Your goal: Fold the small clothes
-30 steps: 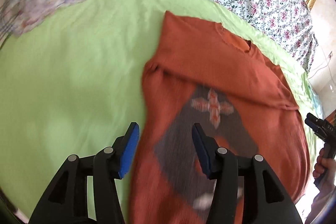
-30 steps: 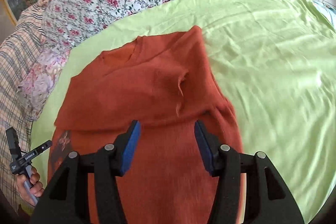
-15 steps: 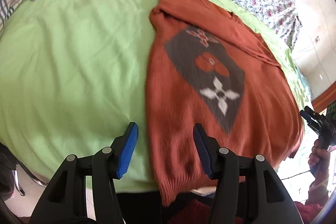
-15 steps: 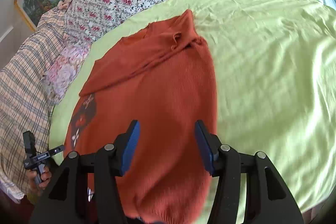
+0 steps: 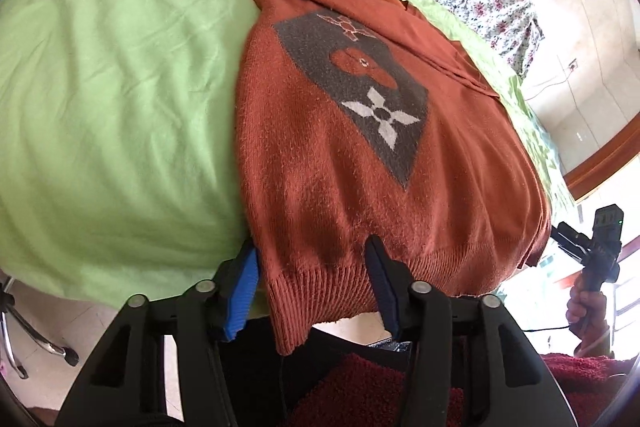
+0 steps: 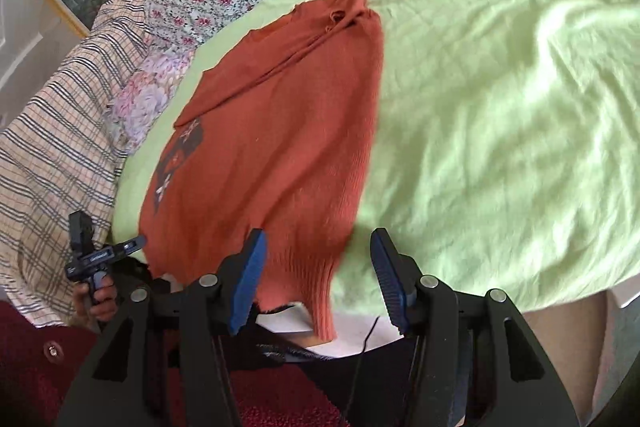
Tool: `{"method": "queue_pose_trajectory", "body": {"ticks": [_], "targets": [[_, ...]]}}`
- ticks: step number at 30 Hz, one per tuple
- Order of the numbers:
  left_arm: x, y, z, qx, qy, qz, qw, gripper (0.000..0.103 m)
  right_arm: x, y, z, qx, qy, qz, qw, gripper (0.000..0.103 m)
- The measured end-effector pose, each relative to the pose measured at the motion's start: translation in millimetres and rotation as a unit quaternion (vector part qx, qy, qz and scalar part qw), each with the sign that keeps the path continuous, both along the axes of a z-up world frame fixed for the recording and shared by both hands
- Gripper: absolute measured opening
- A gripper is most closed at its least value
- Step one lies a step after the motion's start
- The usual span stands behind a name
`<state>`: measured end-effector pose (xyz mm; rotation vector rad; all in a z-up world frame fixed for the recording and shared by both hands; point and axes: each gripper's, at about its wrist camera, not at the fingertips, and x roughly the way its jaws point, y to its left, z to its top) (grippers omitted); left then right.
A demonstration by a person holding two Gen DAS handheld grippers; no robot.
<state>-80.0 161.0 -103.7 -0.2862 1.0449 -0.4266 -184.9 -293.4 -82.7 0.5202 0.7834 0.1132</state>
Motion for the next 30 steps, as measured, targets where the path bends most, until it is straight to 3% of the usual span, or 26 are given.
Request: {"method": "queue_pose_trajectory", "body": {"ticks": [1, 3, 4, 5, 7, 9, 12, 14, 18, 22, 26, 27, 30], "targets": [[1.9, 0.2, 0.2, 0.001, -0.002, -0.004, 1.0000, 0.043, 2.0, 1.0, -1.2, 0.004, -0.002, 0.006, 1.000, 0.055], [2.9, -0.2, 0.1, 0.005, -0.005, -0.005, 1.0000, 0.025, 9.0, 7.2, -6.0, 0.010, -0.004, 0.024, 1.000, 0.054], [3.0, 0.4, -0.1, 0.006, -0.006, -0.006, 0.9999, 0.020, 9.7, 10.7, -8.0, 0.007, -0.004, 0.027, 1.000, 0.049], [3.4, 1.9, 0.3, 0.004, -0.007, -0.007, 0.9999, 0.009, 10.4, 13.1, -9.6, 0.007, -0.003, 0.029, 1.000, 0.034], [1.6, 4.2, 3.1, 0.003, -0.014, -0.005, 0.9999, 0.006, 12.2, 11.8, -14.0, 0.019, 0.007, 0.036, 0.999, 0.008], [-2.9, 6.4, 10.5, 0.014, -0.029, -0.002, 0.9995, 0.005, 4.9, 8.2, -11.6, 0.022, -0.003, 0.040, 0.999, 0.008], [-8.5, 15.0, 20.6, -0.009, -0.049, -0.001, 0.9988, 0.005, -13.4, -15.0, 0.9, 0.058, -0.048, 0.026, 0.997, 0.008], [-6.1, 13.2, 17.3, -0.003, -0.046, -0.010, 0.9989, 0.005, -19.0, -27.7, 2.2, 0.077, -0.060, 0.014, 0.995, 0.007], [-0.7, 6.8, 5.3, 0.014, -0.021, -0.022, 0.9994, 0.007, -7.1, -18.3, -6.6, 0.056, -0.035, 0.036, 0.997, 0.007], [2.9, 11.6, -6.6, -0.016, 0.010, -0.026, 0.9995, 0.017, -2.5, -13.9, -14.9, 0.071, -0.017, 0.046, 0.996, 0.011], [2.1, 9.5, -10.7, -0.016, 0.004, -0.036, 0.9992, 0.014, 2.9, -8.1, -24.0, 0.060, 0.009, 0.054, 0.997, 0.014], [0.8, 8.7, -9.8, -0.012, -0.001, -0.038, 0.9992, 0.008, 4.5, -4.4, -25.5, 0.063, 0.009, 0.059, 0.996, 0.014], [-4.6, 7.0, -2.2, -0.007, -0.023, -0.036, 0.9991, 0.005, 5.0, 4.6, -21.2, 0.059, -0.005, 0.072, 0.996, 0.009]]}}
